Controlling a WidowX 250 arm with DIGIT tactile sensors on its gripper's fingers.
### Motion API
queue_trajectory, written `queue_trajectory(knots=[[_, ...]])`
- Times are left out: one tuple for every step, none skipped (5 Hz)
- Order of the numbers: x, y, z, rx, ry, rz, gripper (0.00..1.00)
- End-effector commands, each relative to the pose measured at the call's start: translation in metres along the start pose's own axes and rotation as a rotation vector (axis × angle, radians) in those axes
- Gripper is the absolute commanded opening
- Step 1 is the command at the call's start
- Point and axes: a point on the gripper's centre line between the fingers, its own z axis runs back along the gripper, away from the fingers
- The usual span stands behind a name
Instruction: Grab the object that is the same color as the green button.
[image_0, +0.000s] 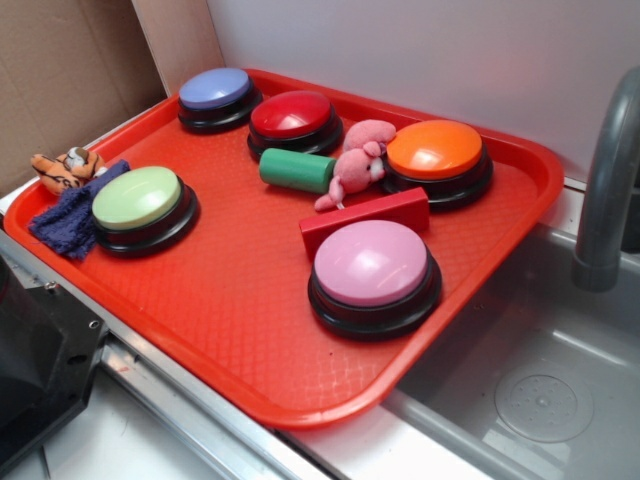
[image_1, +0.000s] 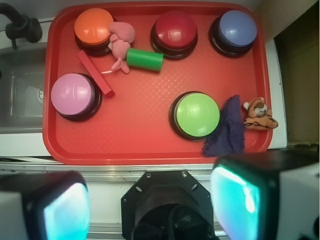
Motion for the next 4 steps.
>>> queue_trajectory(knots=[[0.000,0.000,0.000,0.000,0.000,0.000,1.00],[0.010,-0.001,-0.010,-0.002,-0.017,-0.095,1.00],[0.027,-0.010,-0.031,-0.032,-0.021,-0.267,1.00],[0.039,-0.014,-0.051,-0.087,-0.015,-0.369,1.00]])
